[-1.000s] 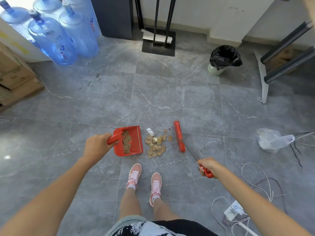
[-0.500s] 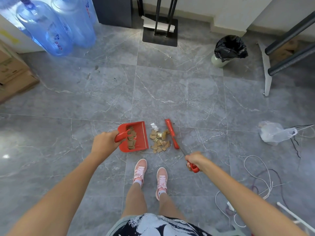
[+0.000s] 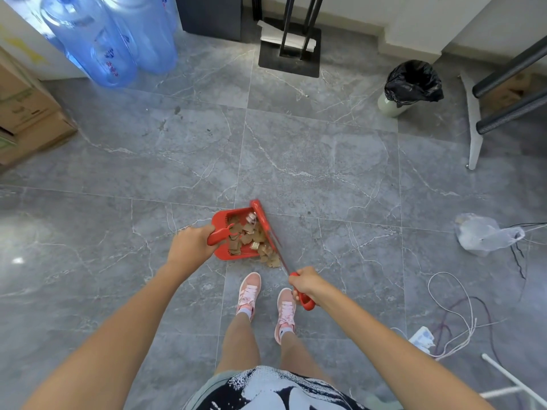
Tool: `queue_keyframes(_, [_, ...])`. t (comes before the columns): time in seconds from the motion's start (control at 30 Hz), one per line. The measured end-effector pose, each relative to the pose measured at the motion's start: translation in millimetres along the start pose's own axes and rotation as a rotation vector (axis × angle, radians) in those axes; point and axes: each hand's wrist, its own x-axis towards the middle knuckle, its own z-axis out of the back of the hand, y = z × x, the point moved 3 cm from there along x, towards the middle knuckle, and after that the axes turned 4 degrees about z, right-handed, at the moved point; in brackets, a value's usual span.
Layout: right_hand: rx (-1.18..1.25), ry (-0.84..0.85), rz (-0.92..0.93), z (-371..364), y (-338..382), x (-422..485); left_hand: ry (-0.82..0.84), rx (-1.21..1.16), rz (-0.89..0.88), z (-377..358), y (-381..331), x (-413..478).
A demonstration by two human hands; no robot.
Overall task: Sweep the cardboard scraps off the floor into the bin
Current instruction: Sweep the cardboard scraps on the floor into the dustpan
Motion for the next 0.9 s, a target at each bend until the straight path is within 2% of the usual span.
queue_keyframes(0.17, [0.072, 0.058, -0.011, -32, 3, -13, 0.036, -0.016, 0.027, 3, -2, 3])
queue_keyframes(0.3, [0.103, 0.085, 0.000, -29, -1, -29, 0.005, -0.021, 0.003, 5, -6, 6])
queue_keyframes(0.6, [0.427, 0.149, -0.056, 66, -32, -62, -0.133, -0.021, -0.012, 16, -9, -4])
queue_keyframes(0.9, [0.447, 0.126, -0.061, 139, -33, -75, -0.194, -0.039, 0.064, 35, -10, -7])
